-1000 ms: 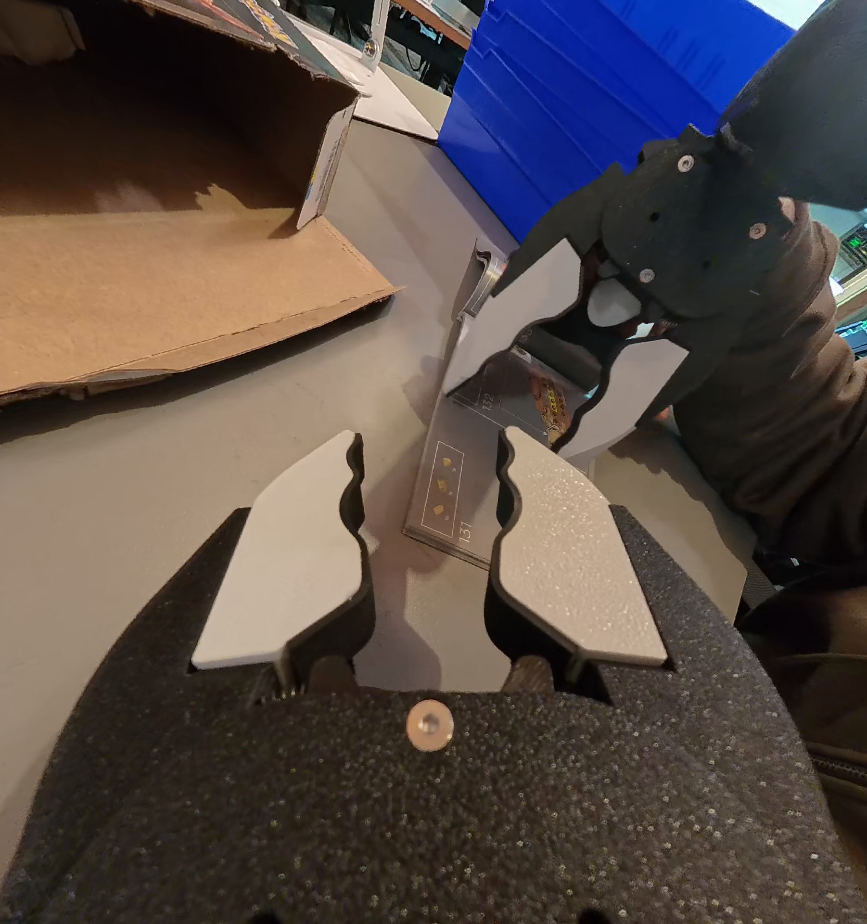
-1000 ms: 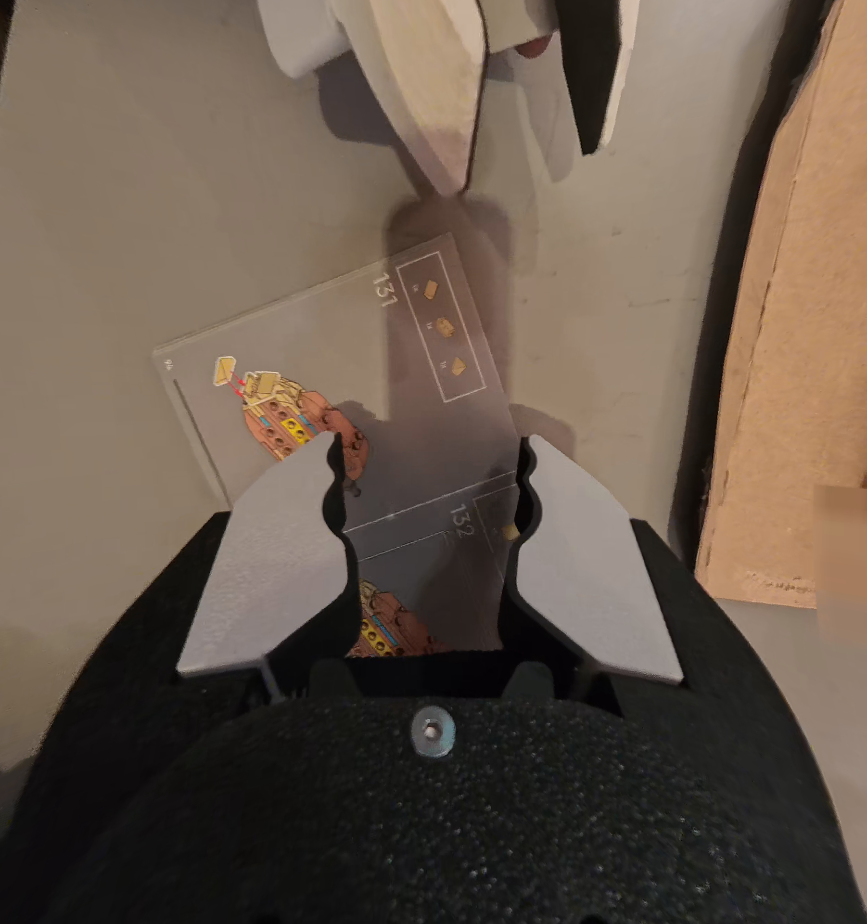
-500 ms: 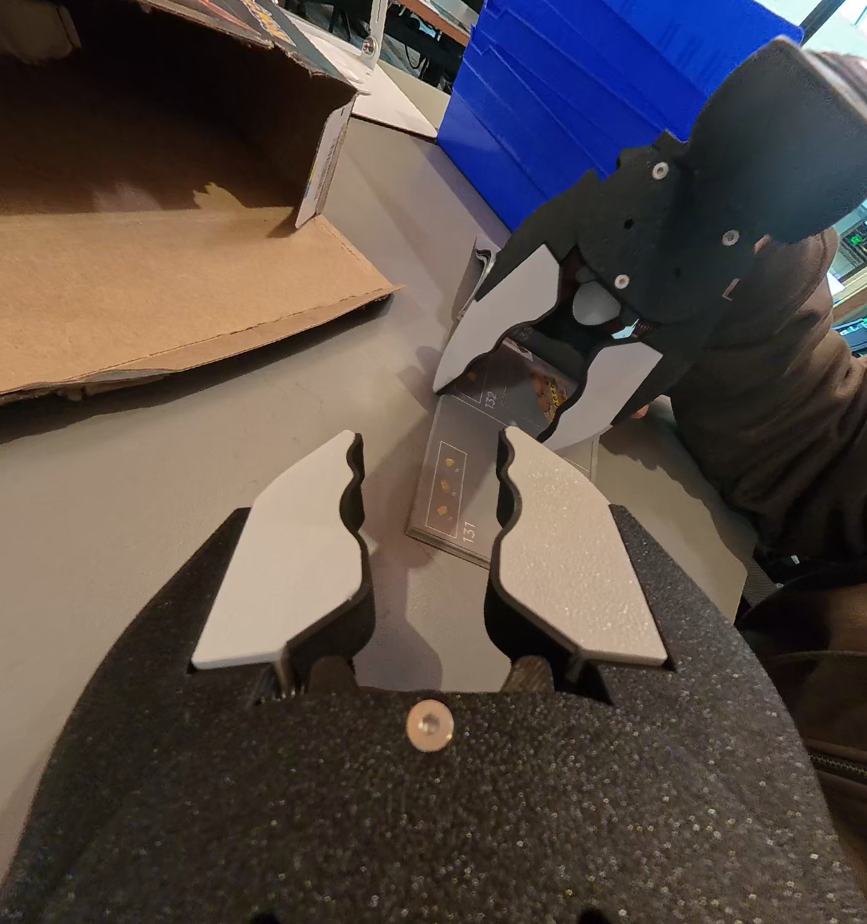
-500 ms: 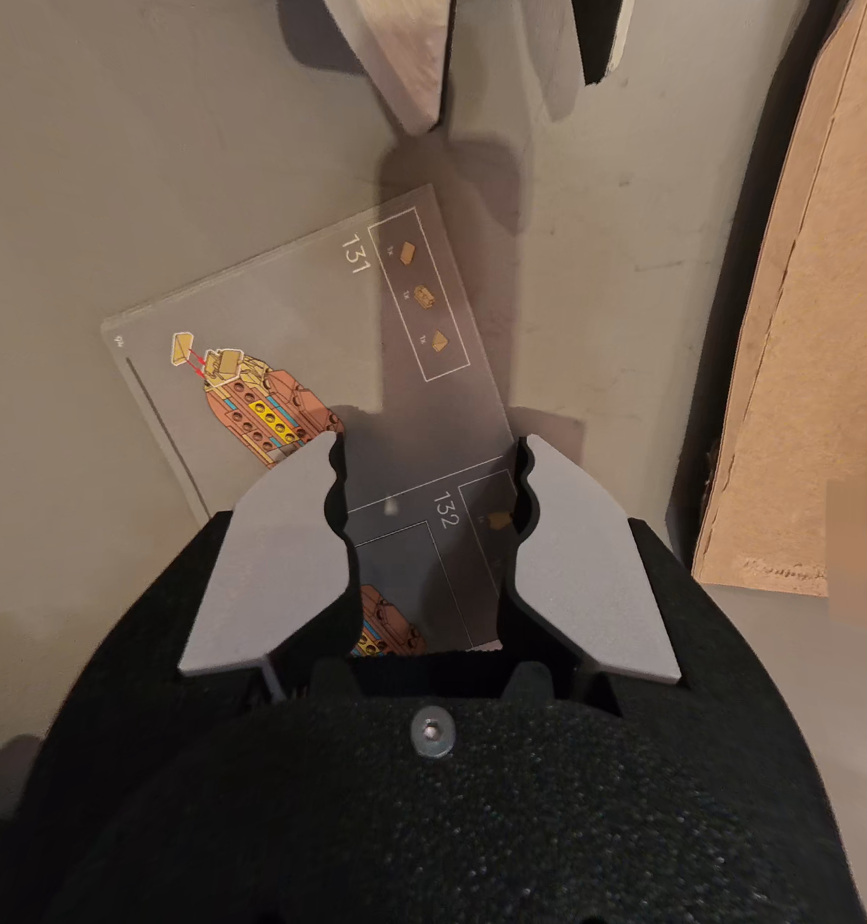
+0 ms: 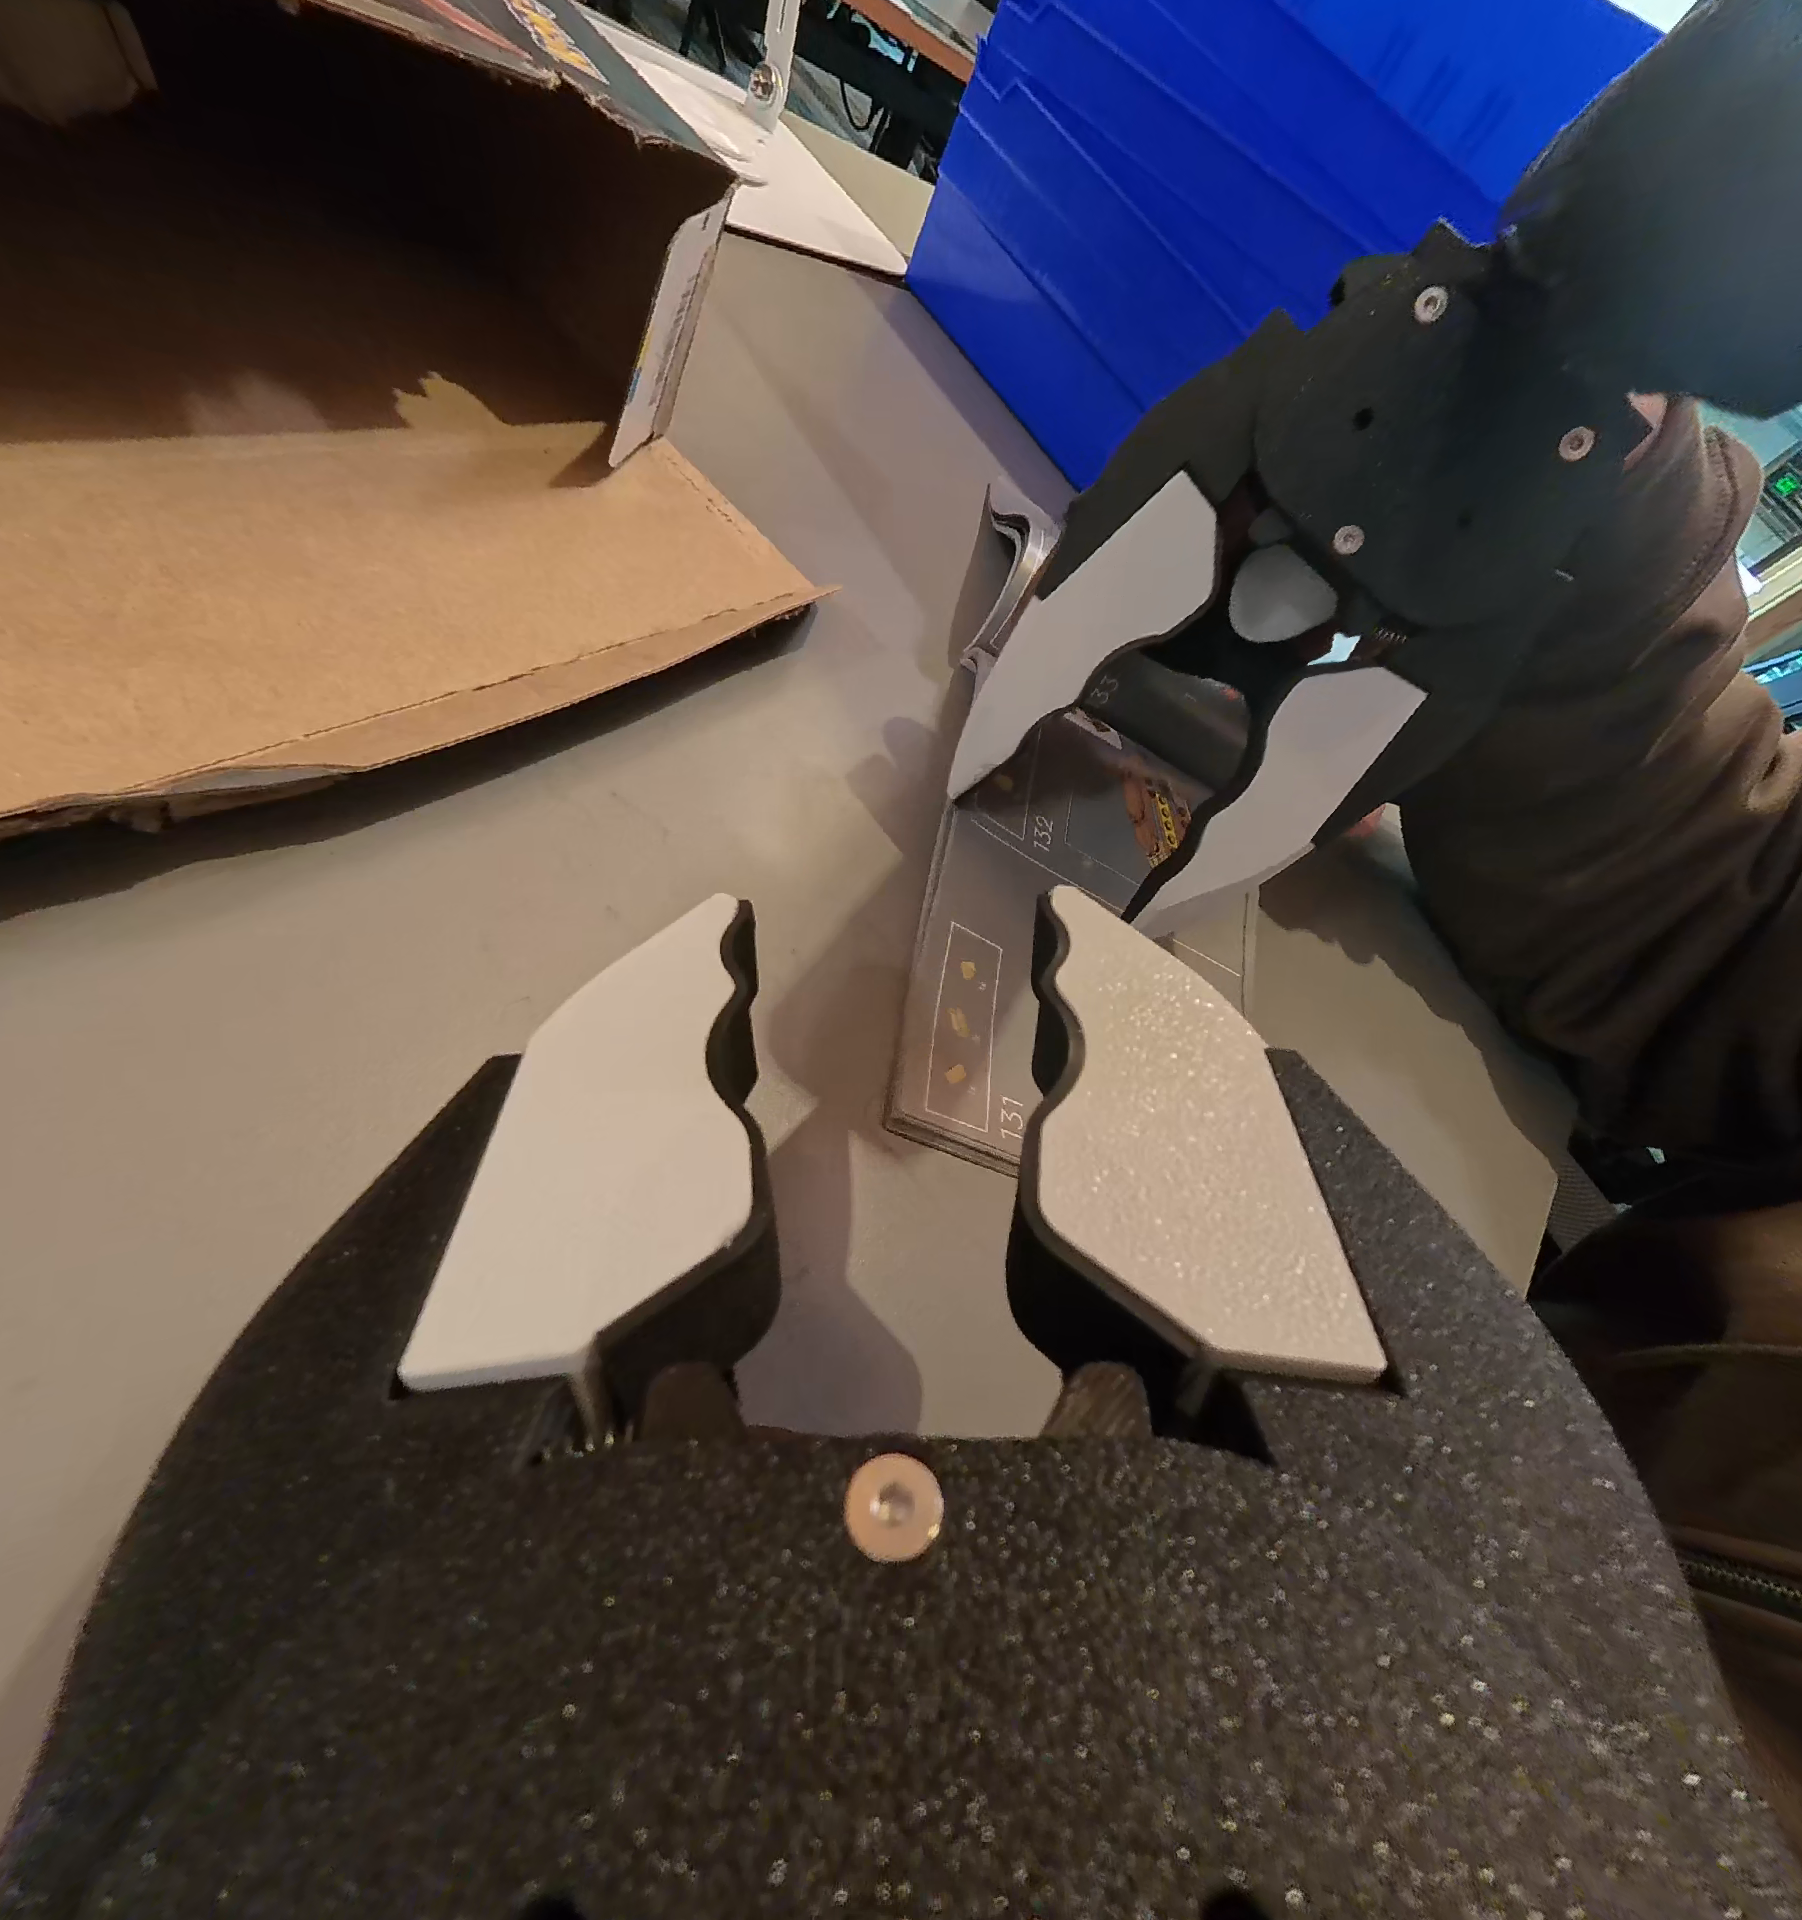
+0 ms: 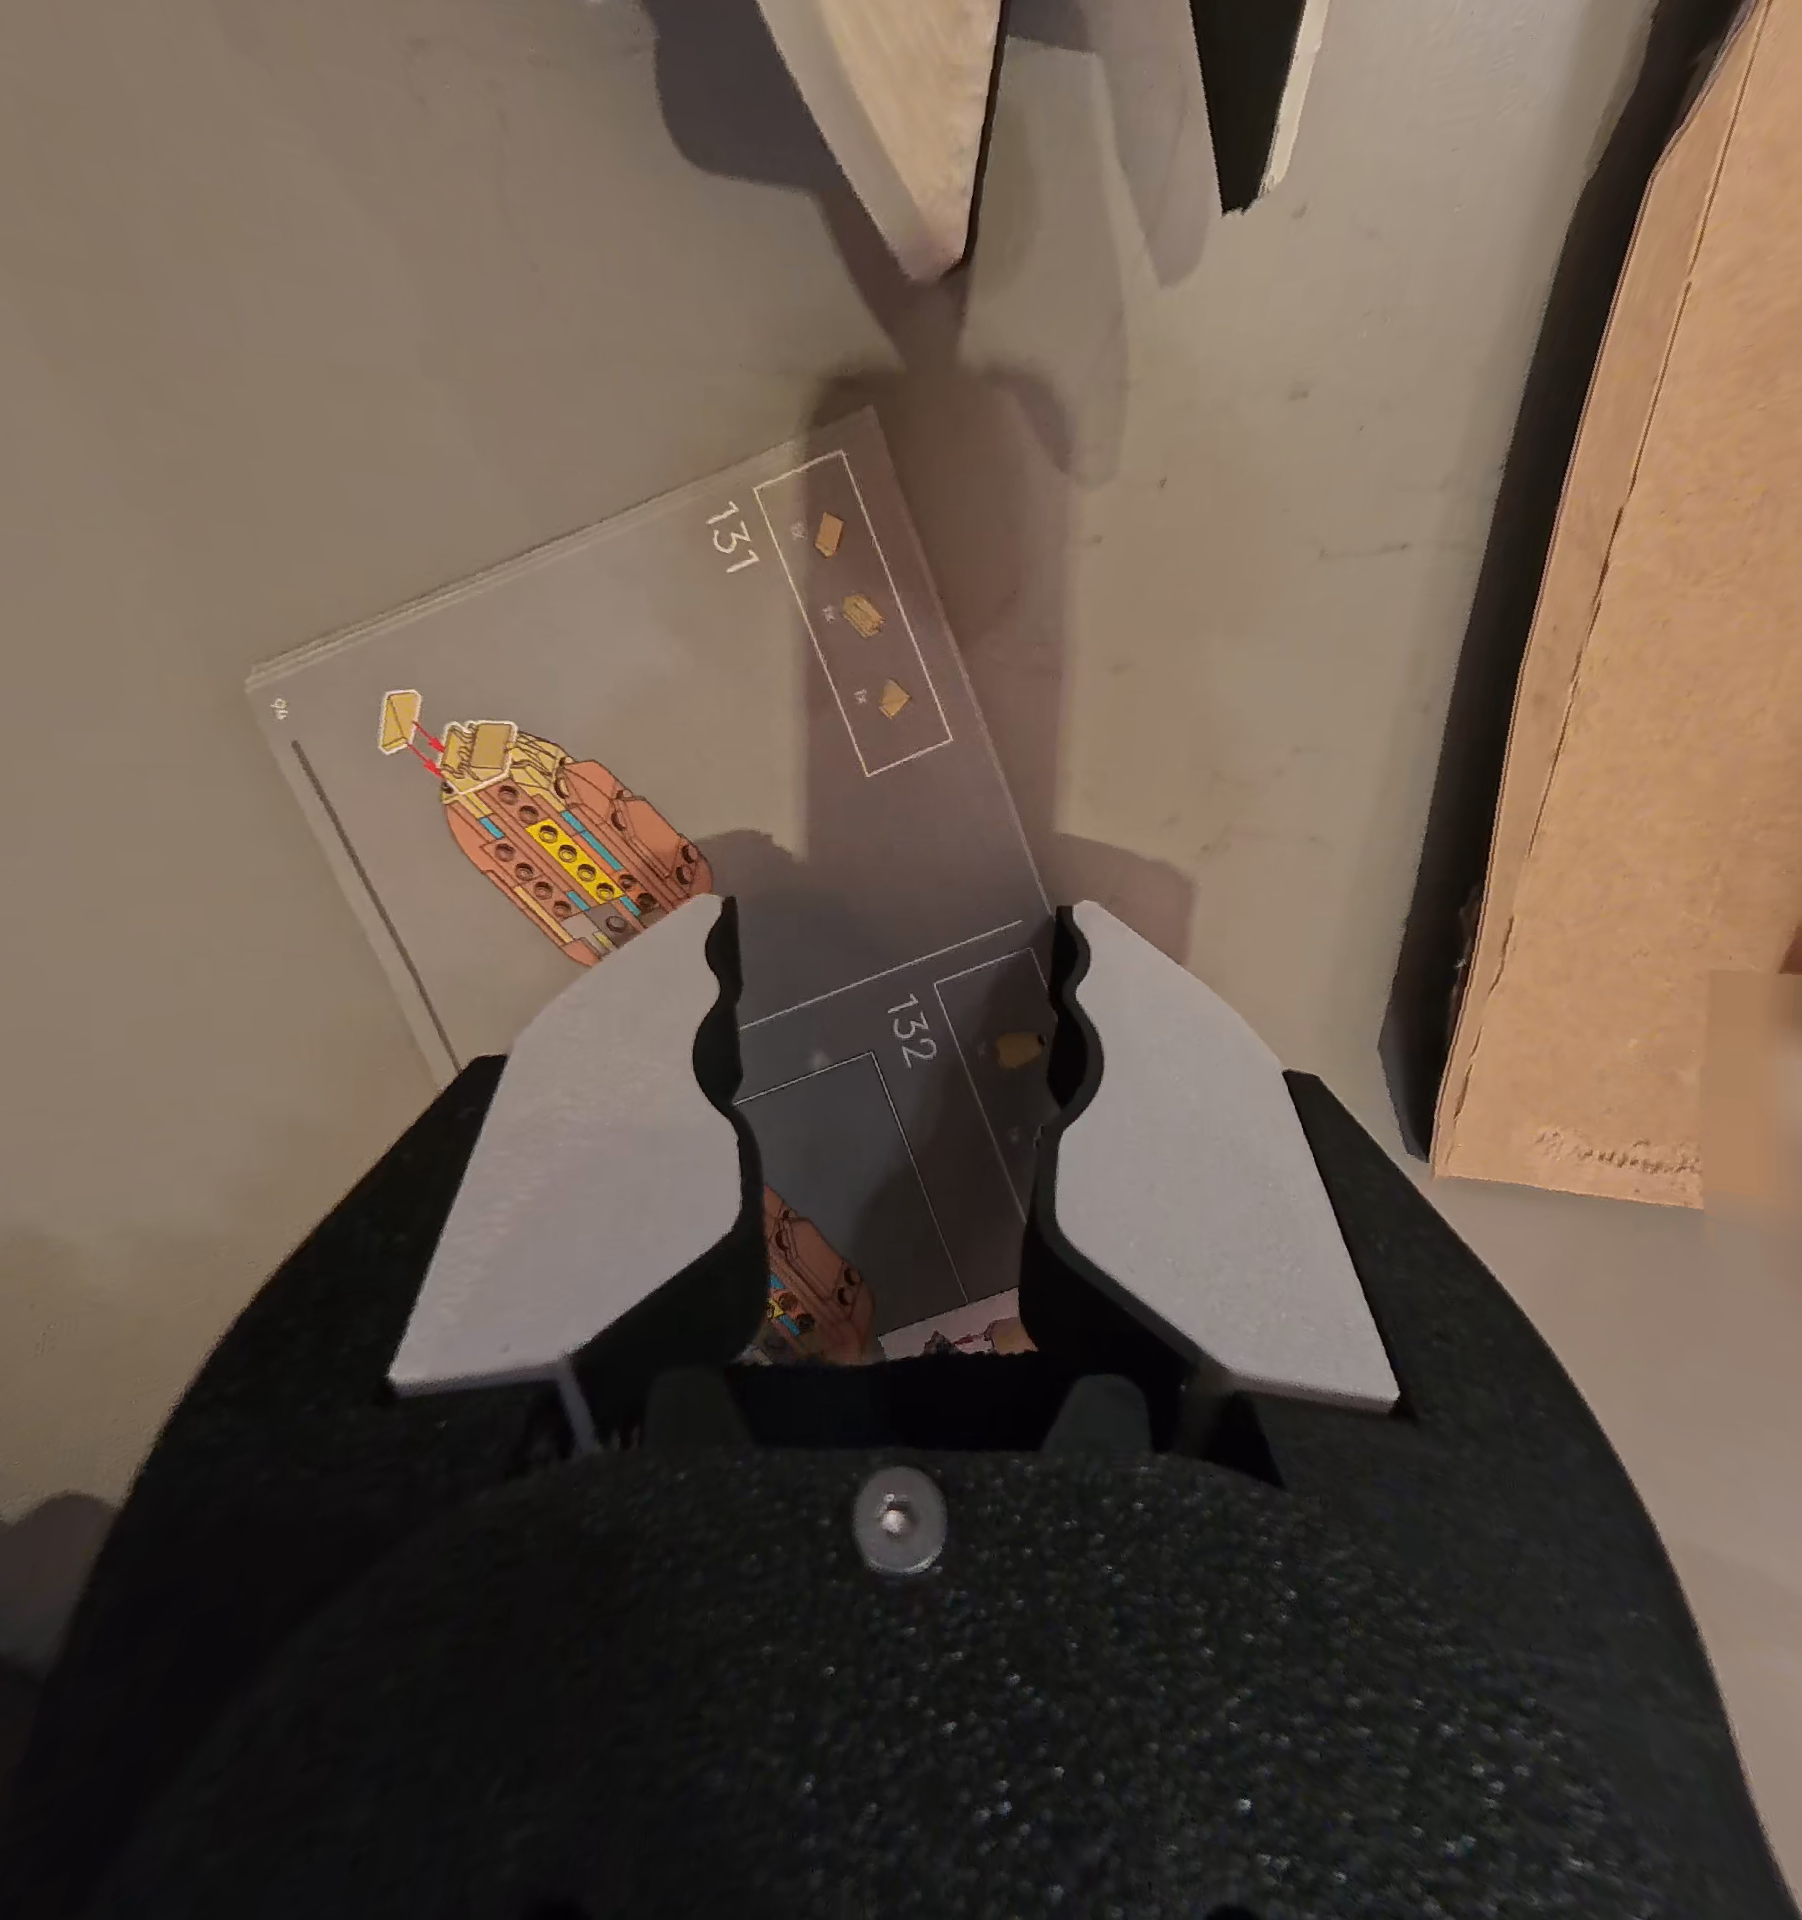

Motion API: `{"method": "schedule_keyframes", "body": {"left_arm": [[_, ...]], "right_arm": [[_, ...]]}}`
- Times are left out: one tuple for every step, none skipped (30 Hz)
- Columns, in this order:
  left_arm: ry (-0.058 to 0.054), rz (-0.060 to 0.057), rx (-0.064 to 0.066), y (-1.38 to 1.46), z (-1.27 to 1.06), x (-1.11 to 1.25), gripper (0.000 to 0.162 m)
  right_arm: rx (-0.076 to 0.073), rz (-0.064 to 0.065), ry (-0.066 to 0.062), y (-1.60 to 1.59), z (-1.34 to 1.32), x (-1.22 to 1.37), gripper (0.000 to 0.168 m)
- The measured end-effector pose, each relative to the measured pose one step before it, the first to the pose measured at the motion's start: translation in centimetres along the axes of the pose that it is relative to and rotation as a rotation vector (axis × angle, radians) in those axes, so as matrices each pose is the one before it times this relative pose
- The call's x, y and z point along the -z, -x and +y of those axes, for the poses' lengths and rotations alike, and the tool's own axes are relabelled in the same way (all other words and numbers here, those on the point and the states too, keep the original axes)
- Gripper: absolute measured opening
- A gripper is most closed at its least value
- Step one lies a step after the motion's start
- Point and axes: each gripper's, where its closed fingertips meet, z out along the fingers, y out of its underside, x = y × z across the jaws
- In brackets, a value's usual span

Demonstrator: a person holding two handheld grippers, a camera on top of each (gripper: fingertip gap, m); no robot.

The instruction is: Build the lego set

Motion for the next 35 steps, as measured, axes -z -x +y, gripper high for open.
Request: {"method": "schedule_keyframes", "body": {"left_arm": [[0.0011,-0.0003,-0.0005,0.003,0.010,-0.011,0.051],[0.0013,-0.0003,-0.0004,-0.001,0.025,-0.012,0.051],[0.0010,-0.0001,-0.0006,-0.007,0.014,-0.011,0.051],[0.0007,-0.0002,-0.0007,-0.010,0.002,-0.010,0.051],[0.0007,-0.0001,-0.0006,0.003,0.006,-0.005,0.051],[0.0002,-0.0001,-0.0003,-0.005,0.008,0.002,0.051],[-0.0003,-0.0001,0.0001,0.000,-0.003,-0.002,0.051],[0.0001,0.0000,0.0000,0.003,0.007,-0.012,0.051],[0.0006,0.0002,-0.0008,-0.013,0.002,-0.001,0.051],[0.0009,0.0002,-0.0015,-0.014,0.017,-0.011,0.051],[0.0012,0.0003,-0.0015,-0.015,0.022,-0.009,0.051],[0.0013,0.0003,-0.0012,-0.018,0.019,-0.018,0.051],[0.0012,0.0002,-0.0009,-0.009,0.016,-0.010,0.051],[0.0013,-0.0001,-0.0010,-0.016,0.020,-0.017,0.051],[0.0020,0.0002,-0.0016,-0.014,0.029,-0.013,0.051],[0.0024,-0.0003,-0.0027,-0.022,0.039,-0.028,0.051],[0.0026,0.0003,-0.0034,-0.035,0.044,-0.035,0.051],[0.0021,0.0002,-0.0032,-0.037,0.034,-0.016,0.051],[0.0012,-0.0006,-0.0023,-0.024,0.018,-0.023,0.051],[0.0011,-0.0008,-0.0002,0.011,0.016,-0.015,0.051],[0.0008,-0.0007,0.0013,0.020,0.006,-0.008,0.051],[0.0003,-0.0009,0.0009,0.025,-0.002,-0.012,0.051],[0.0008,-0.0010,0.0003,0.011,0.013,-0.016,0.051],[0.0012,-0.0012,-0.0008,0.009,0.016,-0.009,0.051],[0.0008,-0.0016,-0.0017,-0.004,0.009,-0.017,0.051],[0.0002,-0.0018,-0.0016,0.003,0.007,-0.003,0.051],[-0.0006,-0.0010,-0.0008,0.004,0.005,0.006,0.051],[-0.0012,-0.0004,0.0003,0.007,-0.010,0.010,0.051],[-0.0013,-0.0001,0.0008,0.004,-0.024,0.013,0.051],[-0.0009,0.0000,0.0007,0.008,-0.011,0.012,0.051],[-0.0004,0.0006,0.0005,0.004,0.000,0.002,0.051],[0.0000,0.0009,0.0003,-0.014,0.000,0.000,0.051],[0.0003,0.0005,0.0002,0.000,-0.002,0.001,0.051],[0.0004,0.0008,0.0002,-0.009,0.011,-0.010,0.051],[0.0003,0.0004,0.0001,-0.009,0.001,-0.007,0.051]], "right_arm": [[-0.0003,-0.0016,-0.0023,0.017,0.015,0.058,0.057],[-0.0002,-0.0024,-0.0001,0.035,0.027,0.012,0.056],[0.0015,-0.0028,0.0006,0.053,0.028,0.002,0.054],[0.0029,-0.0033,0.0016,0.084,0.033,-0.028,0.053],[0.0033,-0.0016,0.0009,0.069,0.025,-0.033,0.053],[0.0034,-0.0004,0.0008,0.053,0.016,-0.016,0.053],[0.0026,0.0005,-0.0001,0.027,-0.004,0.008,0.053],[0.0025,0.0005,-0.0019,0.011,-0.018,0.043,0.053],[0.0046,0.0017,-0.0045,0.032,-0.063,0.052,0.053],[0.0076,-0.0002,-0.0077,0.128,-0.125,0.074,0.054],[0.0091,-0.0056,-0.0096,0.289,-0.141,0.063,0.053],[0.0057,-0.0051,-0.0061,0.319,-0.086,0.015,0.052],[0.0037,-0.0016,0.0016,0.289,0.046,-0.049,0.052],[0.0042,-0.0003,0.0082,0.267,0.171,-0.093,0.052],[0.0055,-0.0007,0.0083,0.280,0.191,-0.105,0.052],[0.0059,0.0025,0.0030,0.274,0.115,-0.070,0.053],[0.0069,0.0066,-0.0038,0.257,-0.027,-0.009,0.054],[0.0107,0.0112,-0.0111,0.242,-0.174,0.031,0.057],[0.0120,0.0107,-0.0168,0.283,-0.301,0.019,0.059],[0.0145,0.0098,-0.0182,0.306,-0.421,-0.064,0.061],[0.0162,0.0128,-0.0183,0.269,-0.485,-0.178,0.063],[0.0158,0.0062,-0.0103,0.329,-0.442,-0.287,0.064],[0.0173,-0.0045,-0.0017,0.451,-0.390,-0.337,0.066],[0.0210,-0.0089,0.0017,0.505,-0.380,-0.304,0.067],[0.0232,-0.0132,0.0020,0.566,-0.387,-0.234,0.070],[0.0221,-0.0128,-0.0021,0.564,-0.452,-0.143,0.072],[0.0212,-0.0063,-0.0085,0.491,-0.525,-0.047,0.074],[0.0194,-0.0012,-0.0127,0.426,-0.535,-0.019,0.074],[0.0163,-0.0007,-0.0122,0.427,-0.464,-0.014,0.075],[0.0138,0.0030,-0.0106,0.359,-0.363,-0.040,0.075],[0.0098,0.0039,-0.0087,0.340,-0.260,-0.052,0.075],[0.0075,0.0053,-0.0066,0.276,-0.158,-0.069,0.075],[0.0048,0.0093,-0.0080,0.191,-0.101,-0.085,0.074],[-0.0007,0.0092,-0.0072,0.131,-0.022,-0.109,0.074],[-0.0045,0.0087,-0.0050,0.085,0.074,-0.135,0.073]]}}
